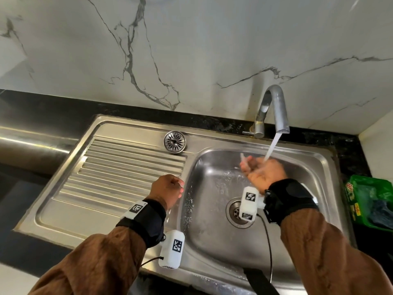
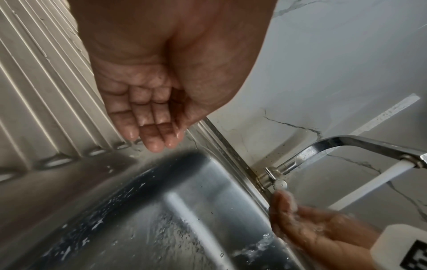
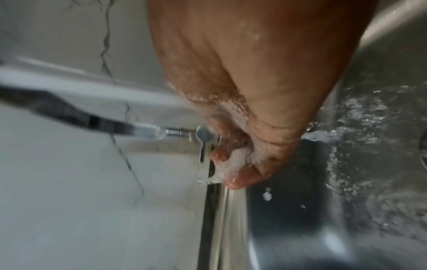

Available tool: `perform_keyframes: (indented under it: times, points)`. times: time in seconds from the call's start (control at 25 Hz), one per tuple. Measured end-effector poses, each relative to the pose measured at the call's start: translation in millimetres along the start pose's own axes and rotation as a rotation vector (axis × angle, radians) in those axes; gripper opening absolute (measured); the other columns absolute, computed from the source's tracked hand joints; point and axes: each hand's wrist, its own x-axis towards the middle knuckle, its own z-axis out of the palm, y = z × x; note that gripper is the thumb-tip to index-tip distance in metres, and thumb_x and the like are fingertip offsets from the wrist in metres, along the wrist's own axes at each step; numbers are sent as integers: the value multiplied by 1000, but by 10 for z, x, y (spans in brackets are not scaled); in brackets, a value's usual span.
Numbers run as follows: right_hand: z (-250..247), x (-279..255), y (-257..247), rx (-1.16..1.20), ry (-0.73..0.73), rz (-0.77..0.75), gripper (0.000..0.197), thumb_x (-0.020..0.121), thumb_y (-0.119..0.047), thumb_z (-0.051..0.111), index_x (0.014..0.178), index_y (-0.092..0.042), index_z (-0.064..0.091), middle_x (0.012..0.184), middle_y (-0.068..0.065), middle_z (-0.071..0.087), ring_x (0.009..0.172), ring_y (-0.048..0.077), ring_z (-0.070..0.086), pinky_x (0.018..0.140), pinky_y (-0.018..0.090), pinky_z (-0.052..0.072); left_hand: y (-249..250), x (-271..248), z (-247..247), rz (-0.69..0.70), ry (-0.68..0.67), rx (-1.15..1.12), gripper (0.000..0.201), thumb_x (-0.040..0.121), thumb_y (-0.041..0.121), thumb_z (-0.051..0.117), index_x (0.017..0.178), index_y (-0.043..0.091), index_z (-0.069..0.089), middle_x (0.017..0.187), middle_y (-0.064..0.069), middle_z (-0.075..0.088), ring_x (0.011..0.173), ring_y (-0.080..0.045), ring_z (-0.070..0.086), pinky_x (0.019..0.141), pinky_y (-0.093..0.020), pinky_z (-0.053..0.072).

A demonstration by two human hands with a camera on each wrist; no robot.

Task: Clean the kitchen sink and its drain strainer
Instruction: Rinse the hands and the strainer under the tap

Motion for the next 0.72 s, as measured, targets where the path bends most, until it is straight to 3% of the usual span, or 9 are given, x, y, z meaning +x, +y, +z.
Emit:
perform_keyframes:
  times: [0.08, 0.16, 0.24, 0.36, 0.44, 0.52, 0.64, 0.72]
  points:
    - [138, -54, 293, -146, -77, 30, 23, 99, -3, 40, 112, 9, 54, 93, 20, 65, 81, 29, 65, 71, 35, 60, 22, -23, 19, -9, -8, 19, 24, 88, 13, 47, 81, 20, 68, 76, 0, 73, 70, -16, 70, 62, -21, 50]
    - [273, -140, 625, -387, -153, 77, 24, 98, 1, 42, 110, 15, 57, 99, 26, 67, 91, 34, 66, 82, 39, 59, 31, -25, 28, -17, -17, 47, 22, 76, 26, 46, 77, 22, 68, 85, -1, 75, 84, -20, 72, 75, -27, 55]
    - [352, -221, 821, -567, -195, 143, 27, 97, -1, 43, 108, 18, 60, 104, 30, 68, 96, 37, 67, 86, 39, 58, 1, 7, 24, -20, -29, 108, 22, 76, 31, 48, 79, 23, 68, 94, -2, 76, 95, -23, 70, 89, -33, 54]
    - [143, -148, 587, -346, -86, 10, 28, 98, -5, 42, 112, 13, 60, 101, 27, 66, 91, 35, 66, 83, 37, 57, -81, 32, 16, -14, -27, 129, 19, 86, 30, 53, 90, 24, 71, 100, 0, 75, 99, -22, 70, 91, -38, 55]
    - [-96, -34, 207, 15, 61, -133, 26, 100, -6, 37, 103, 7, 59, 94, 20, 63, 84, 30, 64, 74, 33, 57, -129, 39, 14, 1, -16, 118, 20, 87, 31, 54, 92, 23, 72, 101, 1, 75, 100, -22, 70, 91, -40, 55]
    - [-218, 20, -86, 227, 120, -209, 25, 99, -3, 34, 94, 3, 58, 91, 17, 61, 78, 26, 63, 63, 31, 56, -178, 43, 22, -2, -17, 119, 21, 88, 31, 55, 96, 21, 72, 102, 1, 75, 100, -21, 70, 92, -41, 55]
    - [-86, 29, -77, 72, 127, -163, 24, 99, 1, 37, 90, 3, 59, 77, 16, 62, 64, 22, 63, 55, 28, 55, -202, 27, 52, -16, -11, 112, 18, 88, 26, 55, 92, 24, 73, 102, 2, 75, 101, -20, 69, 97, -39, 52]
    - [98, -37, 199, -18, 15, -34, 24, 100, -1, 38, 88, 4, 58, 69, 15, 64, 61, 23, 65, 59, 30, 59, -195, 5, 61, -10, -3, 128, 22, 90, 20, 53, 96, 21, 74, 104, 1, 75, 104, -20, 68, 101, -37, 50]
